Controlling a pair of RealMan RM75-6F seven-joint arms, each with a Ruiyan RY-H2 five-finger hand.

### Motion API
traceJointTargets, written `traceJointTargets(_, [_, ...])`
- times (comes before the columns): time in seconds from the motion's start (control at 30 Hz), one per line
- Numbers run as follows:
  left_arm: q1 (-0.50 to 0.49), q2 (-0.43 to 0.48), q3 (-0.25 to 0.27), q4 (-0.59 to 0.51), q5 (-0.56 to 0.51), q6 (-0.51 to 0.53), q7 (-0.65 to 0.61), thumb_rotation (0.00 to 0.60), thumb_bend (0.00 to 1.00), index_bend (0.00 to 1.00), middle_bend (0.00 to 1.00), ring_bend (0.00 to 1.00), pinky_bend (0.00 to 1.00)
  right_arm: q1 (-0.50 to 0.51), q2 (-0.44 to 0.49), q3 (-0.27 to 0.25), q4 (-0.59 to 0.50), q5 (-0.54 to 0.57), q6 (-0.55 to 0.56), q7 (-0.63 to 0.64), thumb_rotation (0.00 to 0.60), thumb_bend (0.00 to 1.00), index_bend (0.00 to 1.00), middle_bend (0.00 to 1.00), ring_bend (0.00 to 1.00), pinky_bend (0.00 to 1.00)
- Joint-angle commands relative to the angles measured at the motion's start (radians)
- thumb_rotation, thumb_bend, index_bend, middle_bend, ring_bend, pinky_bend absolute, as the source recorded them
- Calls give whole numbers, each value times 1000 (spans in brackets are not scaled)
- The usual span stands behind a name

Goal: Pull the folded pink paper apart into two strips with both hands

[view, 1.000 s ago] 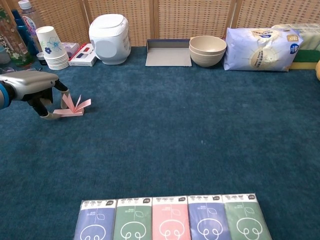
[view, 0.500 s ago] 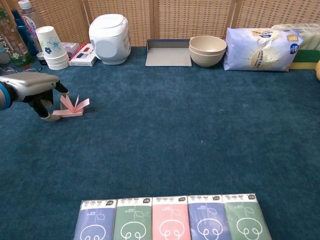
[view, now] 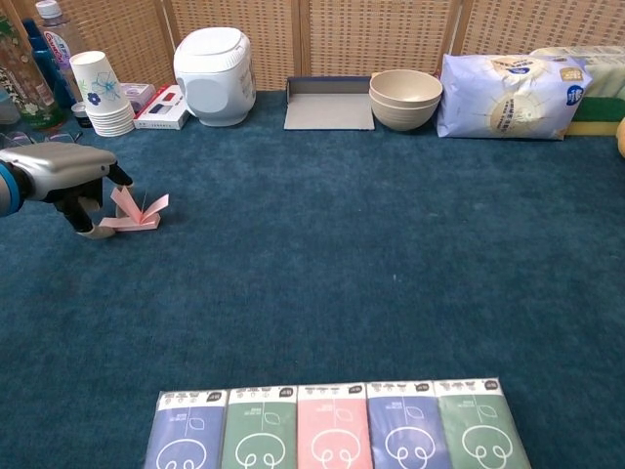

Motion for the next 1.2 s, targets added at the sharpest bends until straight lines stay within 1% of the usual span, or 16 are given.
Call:
traceJointTargets(0.03, [-3,30,1,-25,32,16,-5,600,460,637,1000,1000,954,1,1,1,1,-5,0,6,600,480,148,236,127,125])
traceJointTargets(0.23, [-10,119,-8,-91,151,46,-75,600,466,668,1000,1000,954,15,4,3,-4,-26,-16,41,600,480,147,235,127,125])
traceJointTargets(0.33, [-17,148,-9,-108,198,55,-98,600,466,679,1000,1000,954,21,4,4,-6,-33,-26,62,600,480,147,236,127,125])
traceJointTargets(0.47, [-36,214,-23,-156,302,64,-193,600,466,693,1000,1000,954,40,6,13,-13,-48,-50,129,600,480,147,236,128,135])
traceJointTargets(0.53, [-51,253,-31,-185,360,60,-271,600,466,696,1000,1000,954,57,-1,21,-12,-68,-63,200,600,480,148,240,131,165])
traceJointTargets(0.63, [-75,294,-31,-204,444,59,-345,600,465,696,1000,1000,954,86,-3,20,-10,-110,-102,336,600,480,150,245,141,215])
traceJointTargets(0.83, [-146,371,-26,-274,563,5,-495,600,466,697,1000,1000,954,154,-29,30,17,-174,-154,474,600,480,150,245,143,218])
traceJointTargets(1.0, [-219,413,-34,-333,629,-43,-572,600,466,700,1000,1000,954,213,-72,47,43,-202,-186,596,600,480,141,245,145,223])
traceJointTargets(1.13, [-269,419,-43,-365,655,-76,-596,600,466,700,1000,1000,954,246,-106,52,64,-216,-198,639,600,480,132,245,148,234])
traceJointTargets(1.2, [-296,419,-47,-383,661,-97,-600,600,466,700,1000,1000,954,262,-122,54,72,-216,-207,680,600,480,128,245,155,244])
